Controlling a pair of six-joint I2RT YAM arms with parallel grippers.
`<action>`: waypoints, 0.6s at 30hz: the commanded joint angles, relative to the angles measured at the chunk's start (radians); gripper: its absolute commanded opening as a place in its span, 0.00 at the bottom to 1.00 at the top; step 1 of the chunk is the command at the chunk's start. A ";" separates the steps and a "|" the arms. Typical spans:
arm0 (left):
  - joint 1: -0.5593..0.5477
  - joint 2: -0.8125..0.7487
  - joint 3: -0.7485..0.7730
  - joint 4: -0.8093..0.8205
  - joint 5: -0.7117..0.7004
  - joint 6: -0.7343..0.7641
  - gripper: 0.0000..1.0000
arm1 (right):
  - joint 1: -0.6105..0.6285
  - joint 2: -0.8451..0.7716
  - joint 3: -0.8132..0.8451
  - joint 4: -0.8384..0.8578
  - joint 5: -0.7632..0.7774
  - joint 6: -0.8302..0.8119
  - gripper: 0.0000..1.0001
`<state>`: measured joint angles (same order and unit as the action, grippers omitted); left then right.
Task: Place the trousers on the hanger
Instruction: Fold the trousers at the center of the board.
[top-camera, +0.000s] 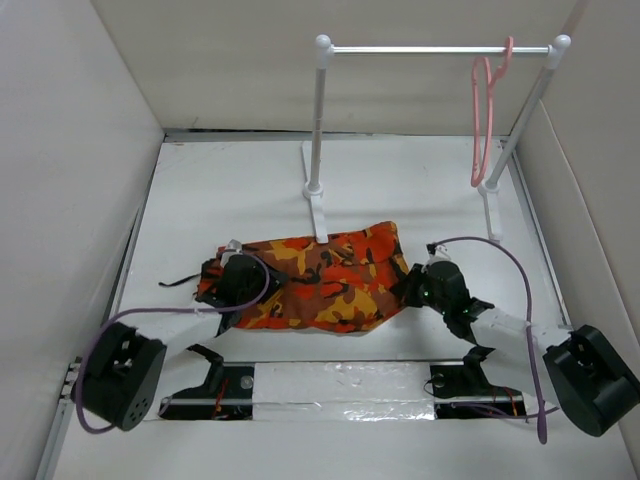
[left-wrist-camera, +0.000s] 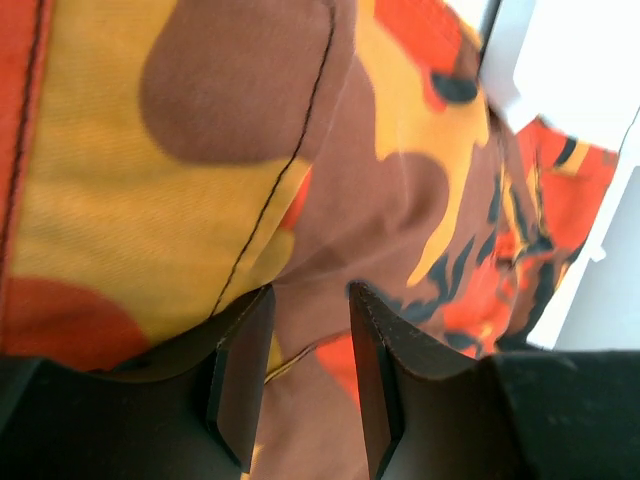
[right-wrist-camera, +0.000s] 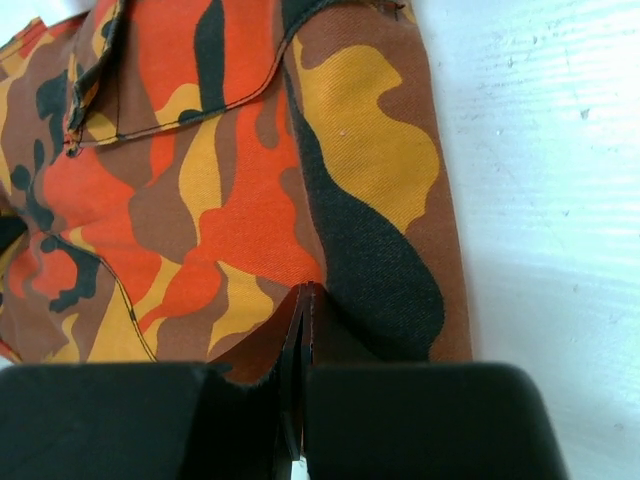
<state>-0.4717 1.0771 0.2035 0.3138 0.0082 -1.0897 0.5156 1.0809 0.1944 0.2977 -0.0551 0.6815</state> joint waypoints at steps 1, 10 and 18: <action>0.045 0.157 0.054 0.039 0.010 0.099 0.35 | 0.052 -0.025 -0.042 -0.040 -0.008 0.036 0.00; 0.045 0.253 0.269 -0.056 -0.109 0.238 0.34 | 0.138 -0.133 -0.016 -0.172 0.051 0.053 0.00; 0.010 -0.077 0.186 -0.162 -0.182 0.261 0.25 | 0.138 -0.268 0.259 -0.396 0.109 -0.019 0.06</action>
<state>-0.4549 1.1141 0.4107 0.2104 -0.1108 -0.8719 0.6430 0.8734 0.2855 -0.0177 0.0154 0.7086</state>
